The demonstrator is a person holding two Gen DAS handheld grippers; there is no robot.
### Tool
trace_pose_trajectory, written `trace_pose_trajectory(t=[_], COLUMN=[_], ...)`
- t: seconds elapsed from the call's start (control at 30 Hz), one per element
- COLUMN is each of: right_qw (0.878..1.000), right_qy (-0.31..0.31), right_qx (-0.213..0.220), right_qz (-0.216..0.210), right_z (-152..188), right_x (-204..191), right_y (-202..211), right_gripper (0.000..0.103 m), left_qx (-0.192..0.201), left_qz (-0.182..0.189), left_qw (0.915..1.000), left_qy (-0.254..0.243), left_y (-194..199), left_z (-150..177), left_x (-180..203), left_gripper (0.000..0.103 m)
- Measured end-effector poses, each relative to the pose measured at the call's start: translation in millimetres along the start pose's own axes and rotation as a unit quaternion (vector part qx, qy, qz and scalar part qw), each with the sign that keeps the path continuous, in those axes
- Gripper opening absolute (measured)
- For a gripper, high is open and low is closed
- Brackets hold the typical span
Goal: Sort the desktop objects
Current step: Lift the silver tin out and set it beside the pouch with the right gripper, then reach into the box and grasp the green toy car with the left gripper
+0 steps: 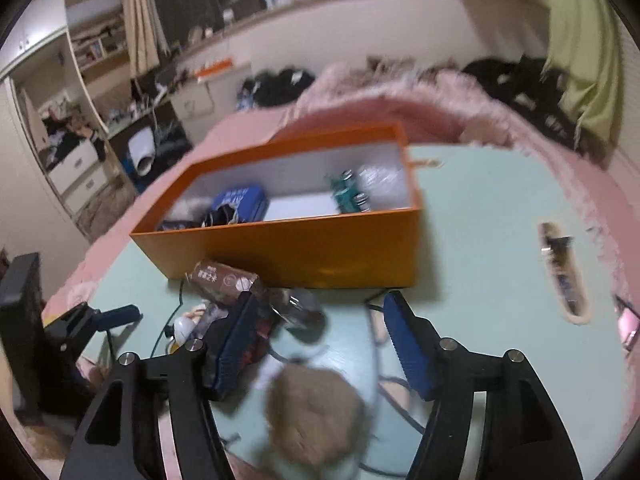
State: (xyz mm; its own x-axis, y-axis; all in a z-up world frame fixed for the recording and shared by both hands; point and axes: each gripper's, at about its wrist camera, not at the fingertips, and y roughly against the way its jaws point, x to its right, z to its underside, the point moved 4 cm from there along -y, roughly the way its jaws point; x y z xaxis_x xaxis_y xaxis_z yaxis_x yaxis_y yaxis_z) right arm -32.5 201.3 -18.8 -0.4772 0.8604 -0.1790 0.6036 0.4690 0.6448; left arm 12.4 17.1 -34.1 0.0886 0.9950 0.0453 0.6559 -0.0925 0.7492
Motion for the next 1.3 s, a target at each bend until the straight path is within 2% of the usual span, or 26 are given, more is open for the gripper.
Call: trace_pose_trajectory(t=[0.23, 0.3, 0.37, 0.47, 0.53, 0.7, 0.77, 0.93, 1.03, 1.17, 1.3], right_qw=[0.997, 0.995, 0.993, 0.991, 0.99, 0.99, 0.991, 0.994, 0.994, 0.994, 0.994], right_qy=[0.009, 0.007, 0.04, 0.074, 0.075, 0.1, 0.094, 0.057, 0.061, 0.061, 0.061], right_qx=[0.033, 0.013, 0.009, 0.005, -0.002, -0.014, -0.013, -0.013, -0.015, -0.016, -0.017], right_qz=[0.072, 0.097, 0.113, 0.115, 0.117, 0.099, 0.095, 0.087, 0.088, 0.084, 0.085], right_z=[41, 47, 46, 44, 40, 34, 36, 37, 38, 38, 38], right_x=[31, 37, 30, 17, 15, 7, 9, 22, 19, 18, 18], right_y=[24, 14, 9, 3, -1, -15, -14, -14, -14, -14, -13], right_gripper=[0.068, 0.068, 0.069, 0.07, 0.073, 0.081, 0.082, 0.093, 0.097, 0.098, 0.101], left_qx=[0.0, -0.001, 0.0, 0.0, 0.0, 0.0, 0.0, 0.0, 0.002, 0.002, -0.008], left_qz=[0.0, -0.001, -0.002, -0.001, 0.0, 0.0, -0.001, -0.001, 0.002, 0.017, 0.005], left_qw=[1.0, 1.0, 1.0, 1.0, 1.0, 1.0, 1.0, 1.0, 1.0, 0.9993, 0.9981], left_qy=[0.0, 0.0, -0.002, -0.001, -0.001, -0.001, -0.002, -0.002, 0.003, 0.033, 0.061], left_y=[0, 0, -1, 1, 0, 1, 0, 0, 2, 7, 14], left_z=[0, 0, 0, 1, 2, 2, 1, 2, 3, 3, -5], left_x=[1, 1, 1, 1, 1, 0, 1, 0, -1, -12, -18], left_gripper=[0.103, 0.103, 0.103, 0.103, 0.103, 0.103, 0.103, 0.103, 0.103, 0.103, 0.103])
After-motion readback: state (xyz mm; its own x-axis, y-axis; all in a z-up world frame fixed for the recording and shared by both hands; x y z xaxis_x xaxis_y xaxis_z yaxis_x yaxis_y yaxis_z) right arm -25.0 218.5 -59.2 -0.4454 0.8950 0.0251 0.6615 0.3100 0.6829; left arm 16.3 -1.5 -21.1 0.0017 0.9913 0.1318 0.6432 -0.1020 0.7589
